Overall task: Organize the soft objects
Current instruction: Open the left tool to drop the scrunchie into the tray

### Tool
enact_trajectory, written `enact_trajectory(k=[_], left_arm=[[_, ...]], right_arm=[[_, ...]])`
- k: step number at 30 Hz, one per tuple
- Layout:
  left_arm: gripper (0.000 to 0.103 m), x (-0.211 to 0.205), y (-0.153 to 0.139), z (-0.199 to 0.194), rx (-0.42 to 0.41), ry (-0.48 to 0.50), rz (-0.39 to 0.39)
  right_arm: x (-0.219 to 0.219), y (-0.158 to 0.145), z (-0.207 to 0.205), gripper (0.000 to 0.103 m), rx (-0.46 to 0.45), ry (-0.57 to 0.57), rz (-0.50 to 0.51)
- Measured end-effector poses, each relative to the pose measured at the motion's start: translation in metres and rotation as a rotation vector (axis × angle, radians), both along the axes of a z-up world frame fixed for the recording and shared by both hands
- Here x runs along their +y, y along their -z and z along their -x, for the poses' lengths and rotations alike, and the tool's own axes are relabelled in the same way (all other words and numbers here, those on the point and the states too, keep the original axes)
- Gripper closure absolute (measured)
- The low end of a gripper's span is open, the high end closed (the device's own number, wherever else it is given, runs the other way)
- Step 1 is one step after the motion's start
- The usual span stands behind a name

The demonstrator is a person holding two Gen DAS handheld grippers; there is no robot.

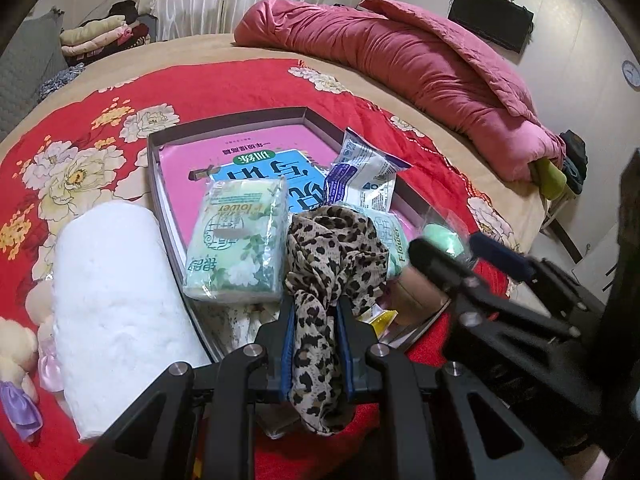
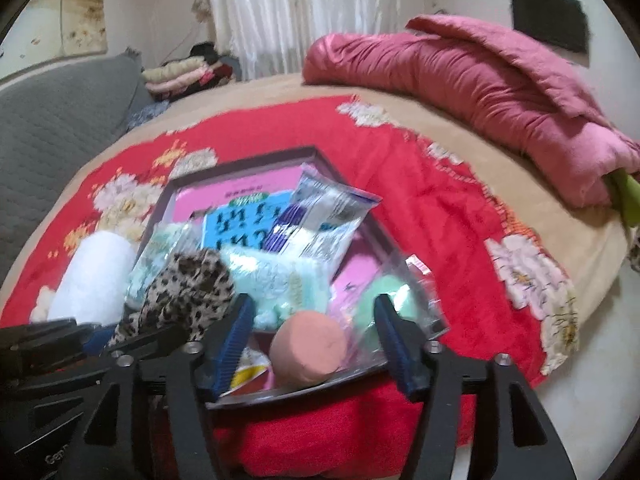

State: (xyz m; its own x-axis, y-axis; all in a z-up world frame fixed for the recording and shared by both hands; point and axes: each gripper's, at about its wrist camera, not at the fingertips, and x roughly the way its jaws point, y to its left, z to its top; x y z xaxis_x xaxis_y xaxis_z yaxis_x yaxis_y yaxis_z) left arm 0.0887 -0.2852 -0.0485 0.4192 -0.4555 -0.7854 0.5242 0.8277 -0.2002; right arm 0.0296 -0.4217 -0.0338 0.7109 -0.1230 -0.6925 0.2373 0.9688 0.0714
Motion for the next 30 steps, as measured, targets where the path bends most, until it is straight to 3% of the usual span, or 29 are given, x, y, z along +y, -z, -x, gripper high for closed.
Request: enact_trajectory(k=[6,14,22,30], left_arm=[[0.083,-0.01,0.003,0.002,0.015,0.028,-0.013],[0.07,-0.011,0.003,0.005,0.027,0.04,-0.016],[0.055,-0.013,-0.003,0.014,-0.032,0.046,-0.041],[0.053,-0.01,-0.007,0.013,-0.041,0.056,-0.016]], right_arm=[[-0.015,-0.009,0.012,0.029,-0.071,0.064,-0.03],[-0.015,-0.013,0.015,0.028,-0.084,0.069,-0.021],[-0.017,-0.012,0.016,0.027,-0.087,0.078,-0.027],[-0.022,-0.011,0.018,0.027,-0.093,0.112,-0.036]])
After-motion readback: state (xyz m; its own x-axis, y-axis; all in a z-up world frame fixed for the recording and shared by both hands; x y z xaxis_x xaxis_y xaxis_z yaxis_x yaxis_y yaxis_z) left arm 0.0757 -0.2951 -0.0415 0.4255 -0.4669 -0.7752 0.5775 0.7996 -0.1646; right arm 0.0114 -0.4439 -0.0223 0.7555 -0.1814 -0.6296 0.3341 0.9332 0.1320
